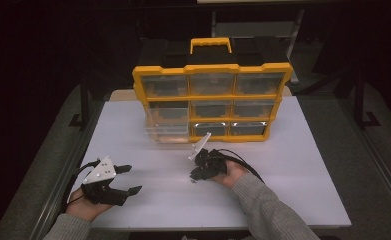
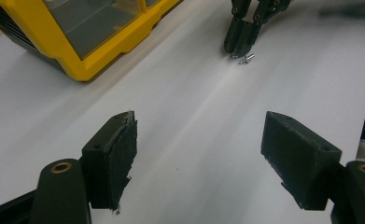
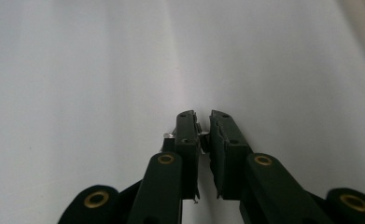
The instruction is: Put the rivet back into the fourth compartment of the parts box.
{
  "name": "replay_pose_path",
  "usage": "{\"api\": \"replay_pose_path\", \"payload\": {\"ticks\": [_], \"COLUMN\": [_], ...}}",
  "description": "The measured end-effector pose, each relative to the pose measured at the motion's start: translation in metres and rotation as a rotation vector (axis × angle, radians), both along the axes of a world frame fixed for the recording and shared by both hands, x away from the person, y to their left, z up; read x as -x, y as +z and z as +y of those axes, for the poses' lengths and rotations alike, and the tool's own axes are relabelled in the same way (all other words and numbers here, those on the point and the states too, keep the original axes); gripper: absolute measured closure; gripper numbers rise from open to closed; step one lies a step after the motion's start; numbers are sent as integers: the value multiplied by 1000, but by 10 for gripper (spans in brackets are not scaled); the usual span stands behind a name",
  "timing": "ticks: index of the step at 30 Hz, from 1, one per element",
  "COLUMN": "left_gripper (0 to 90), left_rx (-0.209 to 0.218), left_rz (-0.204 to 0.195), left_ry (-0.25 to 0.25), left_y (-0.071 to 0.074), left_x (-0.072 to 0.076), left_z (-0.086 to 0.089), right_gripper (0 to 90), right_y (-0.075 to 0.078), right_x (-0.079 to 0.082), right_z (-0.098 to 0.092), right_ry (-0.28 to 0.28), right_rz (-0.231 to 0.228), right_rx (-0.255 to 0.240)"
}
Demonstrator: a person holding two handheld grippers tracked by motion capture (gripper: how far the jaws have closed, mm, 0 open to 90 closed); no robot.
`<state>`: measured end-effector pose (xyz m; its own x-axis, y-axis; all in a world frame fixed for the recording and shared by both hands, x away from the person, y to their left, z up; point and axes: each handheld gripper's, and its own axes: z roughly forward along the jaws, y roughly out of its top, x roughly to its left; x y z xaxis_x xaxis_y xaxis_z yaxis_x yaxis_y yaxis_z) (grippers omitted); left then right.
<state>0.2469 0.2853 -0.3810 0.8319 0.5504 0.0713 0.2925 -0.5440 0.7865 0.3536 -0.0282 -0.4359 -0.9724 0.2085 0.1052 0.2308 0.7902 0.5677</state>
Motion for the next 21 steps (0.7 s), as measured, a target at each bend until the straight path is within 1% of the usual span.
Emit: {"api": "replay_pose_path", "payload": {"ticks": [1,4,5,6,7,8,9,10,11,12,15,16,18,19,20,21], "left_gripper": [263,263,263,263,262,262,262,262,262,262,262,262,262,262,262,262], "left_rx": [-9,-9,-1,-7,-4,-4,-4,-5,-4,-2,-12,-11,-14,-14,-12,-11], "left_rz": [-1,-1,-2,-1,1,0,0,1,1,2,-1,-1,-2,-3,-2,-1], "left_ry": [-4,-5,-1,-1,2,1,1,1,1,0,-6,-6,-8,-8,-6,-5], "left_y": [0,0,0,0,0,0,0,0,0,0,0,0,0,0,0,0], "left_x": [0,0,0,0,0,0,0,0,0,0,-1,-1,-1,-1,-1,-1], "left_z": [1,1,1,1,1,1,1,1,1,0,0,0,0,0,0,0], "right_gripper": [810,811,811,812,812,812,812,812,812,812,812,813,813,813,813,813], "right_y": [0,0,0,0,1,0,1,1,2,3,6,7,10,11,14,16], "right_x": [0,-1,-2,-3,-2,-4,-3,-5,-5,-5,-5,-7,-6,-7,-7,-7], "right_z": [0,-1,-2,-2,-3,-4,-5,-6,-7,-9,-12,-13,-16,-17,-18,-19], "right_ry": [-1,3,-1,5,-12,3,-21,-2,-2,-9,-12,-6,-29,-17,-28,-24], "right_rz": [4,11,17,18,34,23,47,32,31,41,41,38,61,47,58,54], "right_rx": [0,-6,-3,-12,0,-11,3,-10,-15,-12,-13,-20,-6,-18,-10,-13]}}
